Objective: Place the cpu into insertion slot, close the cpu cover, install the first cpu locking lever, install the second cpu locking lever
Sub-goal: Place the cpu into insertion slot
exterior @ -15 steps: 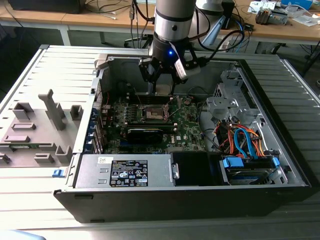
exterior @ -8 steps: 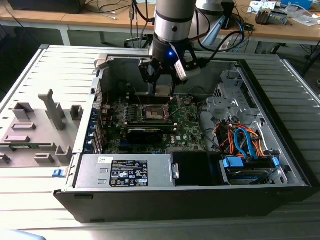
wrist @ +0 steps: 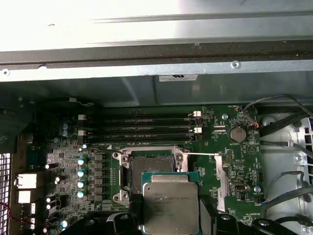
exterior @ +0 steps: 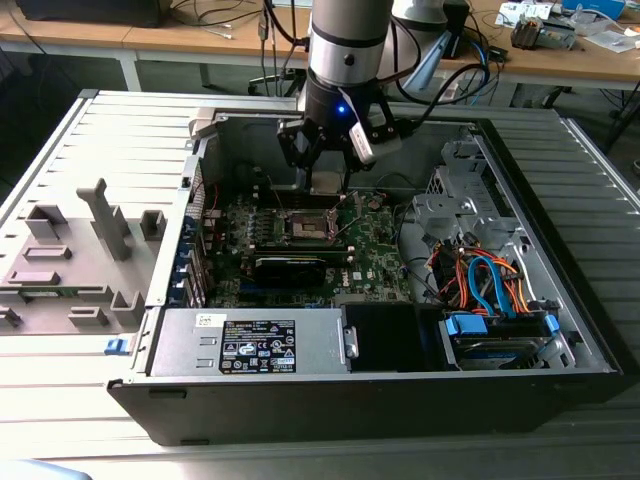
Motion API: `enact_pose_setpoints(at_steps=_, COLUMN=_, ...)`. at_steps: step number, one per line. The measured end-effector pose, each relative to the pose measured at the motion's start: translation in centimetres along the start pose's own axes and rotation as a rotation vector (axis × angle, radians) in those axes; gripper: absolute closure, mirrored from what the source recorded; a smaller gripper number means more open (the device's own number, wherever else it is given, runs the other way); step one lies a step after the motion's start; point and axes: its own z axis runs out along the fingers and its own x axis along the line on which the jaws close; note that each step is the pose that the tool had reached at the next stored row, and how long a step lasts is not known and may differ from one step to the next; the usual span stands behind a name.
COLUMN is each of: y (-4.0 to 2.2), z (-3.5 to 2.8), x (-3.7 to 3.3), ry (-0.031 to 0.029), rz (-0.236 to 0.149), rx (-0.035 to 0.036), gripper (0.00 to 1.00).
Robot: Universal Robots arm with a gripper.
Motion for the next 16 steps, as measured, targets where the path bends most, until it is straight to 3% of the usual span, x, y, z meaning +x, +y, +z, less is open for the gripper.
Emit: enact_pose_setpoints(at_steps=16, y=-0.58, z=0.11, x=-0.01, ry=0.0000, rz=0.000, rx=-0.0001, gripper=0.45)
